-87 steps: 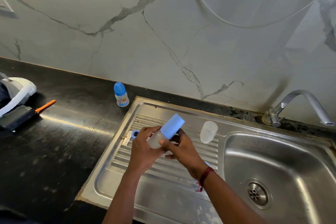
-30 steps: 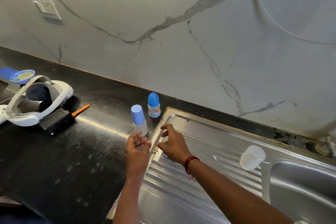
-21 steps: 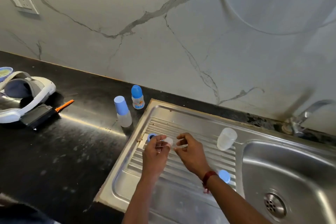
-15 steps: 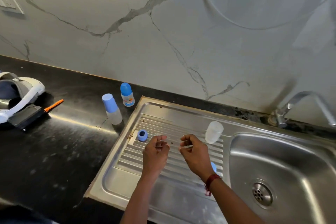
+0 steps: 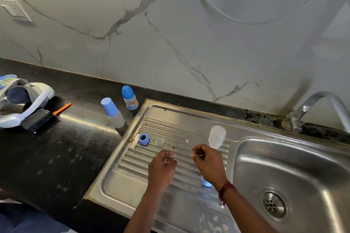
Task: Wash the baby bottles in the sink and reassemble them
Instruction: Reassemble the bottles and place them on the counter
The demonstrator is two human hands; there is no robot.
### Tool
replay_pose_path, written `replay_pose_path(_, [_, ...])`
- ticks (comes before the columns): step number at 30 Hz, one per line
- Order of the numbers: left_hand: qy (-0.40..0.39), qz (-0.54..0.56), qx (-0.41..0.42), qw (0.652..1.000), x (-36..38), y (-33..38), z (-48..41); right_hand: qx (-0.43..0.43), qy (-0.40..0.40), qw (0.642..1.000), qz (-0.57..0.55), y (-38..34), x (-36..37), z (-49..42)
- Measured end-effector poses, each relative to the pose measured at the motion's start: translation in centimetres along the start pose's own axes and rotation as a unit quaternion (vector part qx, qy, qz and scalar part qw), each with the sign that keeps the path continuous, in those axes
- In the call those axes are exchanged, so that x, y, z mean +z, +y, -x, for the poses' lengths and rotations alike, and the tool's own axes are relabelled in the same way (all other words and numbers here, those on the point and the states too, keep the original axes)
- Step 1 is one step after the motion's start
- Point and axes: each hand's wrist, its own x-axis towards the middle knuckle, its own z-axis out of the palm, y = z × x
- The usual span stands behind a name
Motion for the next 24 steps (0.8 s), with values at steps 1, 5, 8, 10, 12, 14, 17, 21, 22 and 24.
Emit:
replay_pose_path(1, [0.016, 0.004, -0.012, 1.0, -0.4, -0.4, -0.5, -0.002, -0.014, 1.0, 0.009, 0.0, 0.5, -0.3])
replay_pose_path(5, [0.065, 0.0, -0.056, 0.996, -2.6, -2.3, -3.3, -0.001, -0.079, 0.995, 0.052, -0.5, 3.4, -1.7])
replay_pose_path(8, [0.103, -0.013, -0.067, 0.992, -4.4, -3.0, -5.4, -0.003, -0.104, 0.99, 0.09, -1.6, 6.1, -2.9])
replay_pose_path(10, [0.123, -0.02, -0.074, 0.989, -5.3, -3.1, -7.2, -0.002, -0.104, 0.987, 0.125, -2.5, 7.8, -4.0])
replay_pose_path(12, [0.133, -0.028, -0.066, 0.989, -5.9, -3.1, -8.8, -0.001, -0.099, 0.985, 0.145, -3.1, 9.2, -5.0])
replay_pose_path(14, [0.128, -0.044, -0.052, 0.989, -6.1, -3.0, -10.4, 0.004, -0.099, 0.983, 0.158, -3.4, 10.8, -6.1])
replay_pose_path(17, [0.108, -0.091, -0.039, 0.989, -5.9, -3.2, -12.2, 0.026, -0.093, 0.981, 0.171, -3.4, 12.6, -7.3])
replay_pose_path(21, [0.083, -0.152, -0.021, 0.985, -5.3, -3.8, -13.2, 0.049, -0.087, 0.978, 0.184, -2.9, 13.7, -7.7])
replay_pose_path(22, [0.083, -0.154, -0.017, 0.984, -5.3, -4.0, -13.2, 0.047, -0.086, 0.978, 0.182, -2.8, 13.7, -7.6])
replay_pose_path(24, [0.086, -0.147, -0.003, 0.985, -5.3, -4.4, -13.4, 0.042, -0.077, 0.981, 0.172, -2.7, 13.6, -7.5])
